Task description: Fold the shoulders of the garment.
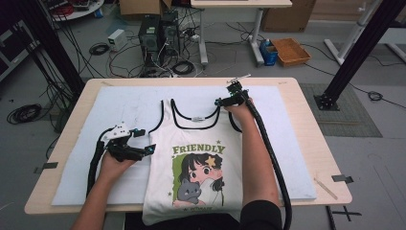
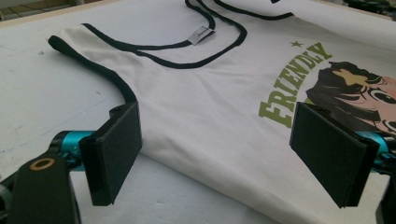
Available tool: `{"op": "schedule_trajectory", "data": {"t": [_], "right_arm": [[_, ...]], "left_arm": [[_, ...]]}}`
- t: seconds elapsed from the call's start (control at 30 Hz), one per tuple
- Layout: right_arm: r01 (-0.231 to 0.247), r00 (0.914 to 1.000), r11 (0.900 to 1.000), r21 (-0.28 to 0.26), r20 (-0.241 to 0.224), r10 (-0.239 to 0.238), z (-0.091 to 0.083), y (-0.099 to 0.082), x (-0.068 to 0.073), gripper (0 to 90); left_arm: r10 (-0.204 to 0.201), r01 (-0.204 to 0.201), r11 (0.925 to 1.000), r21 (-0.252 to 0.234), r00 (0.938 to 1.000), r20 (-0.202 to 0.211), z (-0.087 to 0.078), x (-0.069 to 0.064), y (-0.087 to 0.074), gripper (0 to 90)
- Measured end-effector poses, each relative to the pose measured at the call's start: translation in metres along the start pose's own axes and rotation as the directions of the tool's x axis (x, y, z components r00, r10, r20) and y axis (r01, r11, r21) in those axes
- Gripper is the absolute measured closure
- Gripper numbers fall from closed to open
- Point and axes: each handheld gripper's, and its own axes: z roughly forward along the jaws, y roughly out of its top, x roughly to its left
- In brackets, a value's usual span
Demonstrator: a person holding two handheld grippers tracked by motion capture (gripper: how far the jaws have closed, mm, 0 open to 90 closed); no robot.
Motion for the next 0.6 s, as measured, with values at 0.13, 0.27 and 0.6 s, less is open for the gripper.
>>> {"op": "schedule_trajectory", "data": {"t": [0.13,0.27,0.6], "right_arm": [[0.001,0.9991,0.9994,0.035,0.043,-0.003,0.006,-0.005,-0.002,50.4],[0.037,0.9984,0.9984,0.043,0.040,-0.039,0.004,-0.005,0.000,74.2],[0.131,0.9913,0.9912,0.019,0.008,-0.131,-0.005,-0.003,0.011,83.5]], "left_arm": [[-0.004,0.004,1.0000,-0.005,1.0000,0.002,0.000,0.001,0.000,17.0],[-0.008,0.008,1.0000,-0.006,1.0000,0.005,0.000,0.001,0.000,17.0],[-0.011,0.011,0.9999,-0.005,0.9999,0.007,0.000,0.001,0.000,17.0]]}}
